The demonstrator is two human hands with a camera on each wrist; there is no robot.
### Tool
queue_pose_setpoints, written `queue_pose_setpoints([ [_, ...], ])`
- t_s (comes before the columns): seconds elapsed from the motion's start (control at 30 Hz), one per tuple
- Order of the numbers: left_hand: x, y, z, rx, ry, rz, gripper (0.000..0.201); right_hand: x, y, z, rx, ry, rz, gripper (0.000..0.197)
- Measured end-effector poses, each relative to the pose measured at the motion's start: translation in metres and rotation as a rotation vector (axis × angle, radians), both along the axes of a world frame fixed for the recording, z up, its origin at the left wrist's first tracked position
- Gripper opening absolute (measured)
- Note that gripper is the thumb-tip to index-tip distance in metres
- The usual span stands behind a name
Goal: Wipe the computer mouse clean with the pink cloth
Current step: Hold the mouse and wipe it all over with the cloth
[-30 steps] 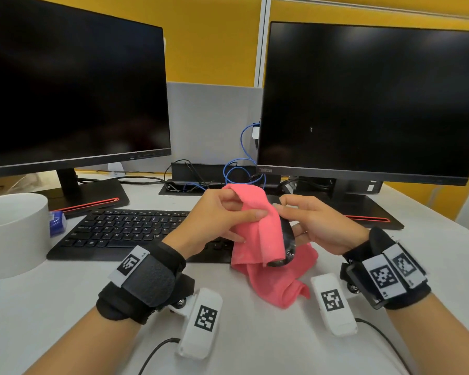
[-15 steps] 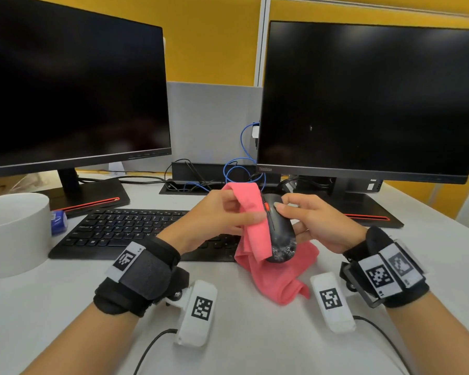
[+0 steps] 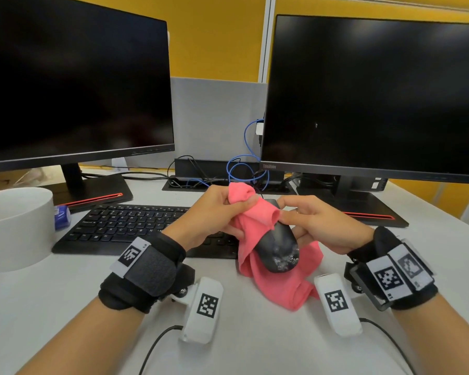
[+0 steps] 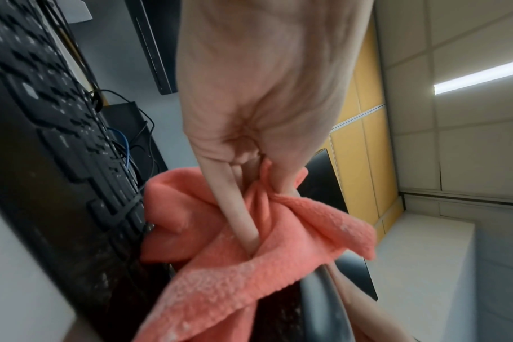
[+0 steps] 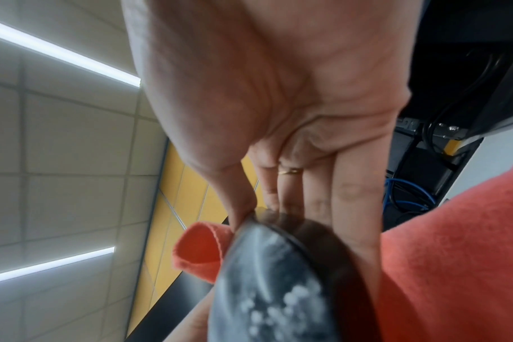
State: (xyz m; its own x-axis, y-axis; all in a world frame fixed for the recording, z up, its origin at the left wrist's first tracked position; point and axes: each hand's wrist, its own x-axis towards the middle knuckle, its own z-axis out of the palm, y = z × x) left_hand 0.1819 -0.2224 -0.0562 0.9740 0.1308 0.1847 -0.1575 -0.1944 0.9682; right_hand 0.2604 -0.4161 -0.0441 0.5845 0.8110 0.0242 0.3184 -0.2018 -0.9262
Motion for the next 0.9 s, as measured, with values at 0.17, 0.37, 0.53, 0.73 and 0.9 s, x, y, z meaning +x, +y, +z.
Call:
queue_pose_setpoints([
  [0.17,0.003,0.013,0.005,-0.310,0.075,-0.090,0.029,0.007,-0.006,0.003,0.065,0.017,-0.036,0.023],
  [0.37,-0.004,0.010,0.014,-0.373,0.033,-0.204,0.025,0.011,-0.007,0.003,0.085,0.023,-0.096,0.022],
  [0.53,-0.001,-0.005,0.002,-0.072,-0.049,-0.054,0.047,0.005,0.002,0.000,0.054,0.022,-0.043,0.027],
  [0.73,-0.001,-0.005,0.003,-0.048,-0.076,0.034,0.031,0.002,0.004,-0.003,0.042,0.013,0.004,0.021],
  [0.9,0.001,0.005,0.004,0.022,-0.108,0.102,0.018,0.005,0.003,-0.004,0.044,0.058,0.014,0.038],
])
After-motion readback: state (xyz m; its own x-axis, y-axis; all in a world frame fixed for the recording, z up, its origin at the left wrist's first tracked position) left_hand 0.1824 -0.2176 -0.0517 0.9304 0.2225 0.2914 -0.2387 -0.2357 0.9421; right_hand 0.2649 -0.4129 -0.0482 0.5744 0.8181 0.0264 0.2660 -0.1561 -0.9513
